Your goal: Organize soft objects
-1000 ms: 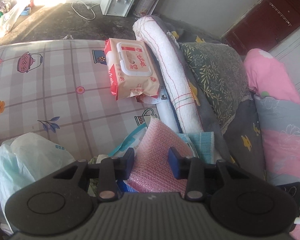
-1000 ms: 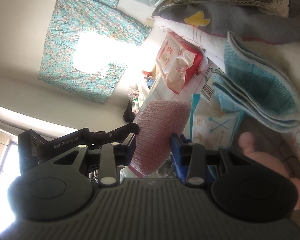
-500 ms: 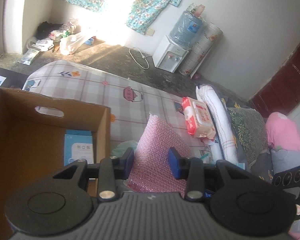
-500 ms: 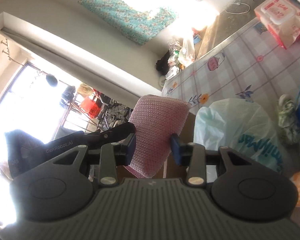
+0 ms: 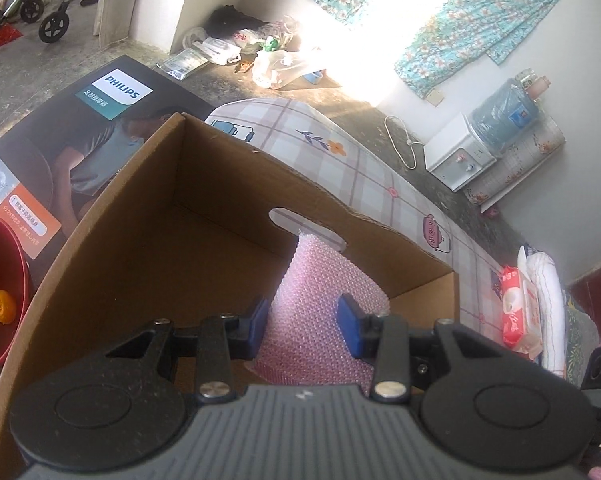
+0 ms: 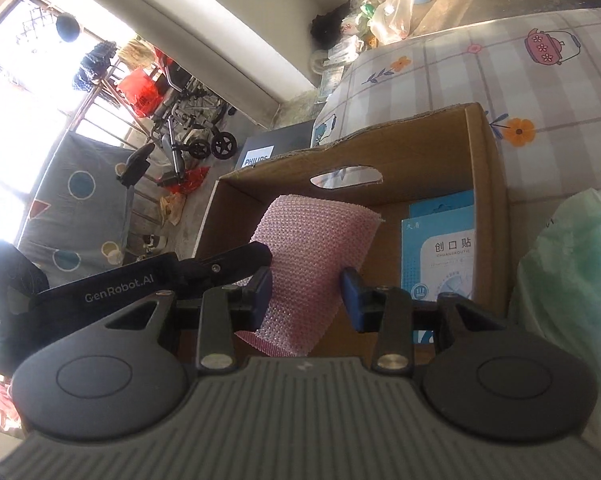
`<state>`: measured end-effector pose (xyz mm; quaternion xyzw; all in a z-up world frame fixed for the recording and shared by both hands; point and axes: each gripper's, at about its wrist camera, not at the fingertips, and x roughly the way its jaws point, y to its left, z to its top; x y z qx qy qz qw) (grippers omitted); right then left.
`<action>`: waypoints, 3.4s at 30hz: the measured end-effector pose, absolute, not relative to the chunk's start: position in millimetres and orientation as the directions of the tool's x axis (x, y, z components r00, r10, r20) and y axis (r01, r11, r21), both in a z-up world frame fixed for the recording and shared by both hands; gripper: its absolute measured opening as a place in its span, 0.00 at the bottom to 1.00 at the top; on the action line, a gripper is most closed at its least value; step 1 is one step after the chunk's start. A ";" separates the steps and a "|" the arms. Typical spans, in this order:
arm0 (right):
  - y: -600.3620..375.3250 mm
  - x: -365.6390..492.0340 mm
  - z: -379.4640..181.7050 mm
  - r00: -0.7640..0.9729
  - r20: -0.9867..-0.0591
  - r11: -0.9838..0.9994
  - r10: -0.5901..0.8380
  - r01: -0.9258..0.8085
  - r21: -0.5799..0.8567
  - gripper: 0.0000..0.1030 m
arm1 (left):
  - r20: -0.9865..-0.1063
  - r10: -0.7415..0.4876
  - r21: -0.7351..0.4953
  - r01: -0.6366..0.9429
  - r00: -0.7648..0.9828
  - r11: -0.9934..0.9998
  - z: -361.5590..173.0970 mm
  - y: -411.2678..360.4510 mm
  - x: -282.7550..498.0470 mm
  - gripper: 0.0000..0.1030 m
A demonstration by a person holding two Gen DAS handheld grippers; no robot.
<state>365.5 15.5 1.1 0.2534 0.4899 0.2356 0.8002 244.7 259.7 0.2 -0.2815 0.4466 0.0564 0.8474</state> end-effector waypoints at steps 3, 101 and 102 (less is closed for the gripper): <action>36.4 377.8 -8.6 0.398 -0.713 0.808 0.578 -0.155 0.568 0.36 | -0.825 -0.148 -0.408 -0.395 0.545 0.823 -25.3 267.8 255.2 0.37; -421.9 209.4 -65.6 0.616 -0.762 0.683 0.198 0.471 0.558 0.59 | -0.853 -0.284 -0.135 0.341 0.437 0.930 -31.8 -178.0 243.7 0.53; -420.3 213.6 -67.7 0.610 -0.769 0.691 0.189 0.474 0.546 0.59 | -0.859 -0.273 -0.128 0.335 0.434 0.933 -34.8 -177.4 245.5 0.53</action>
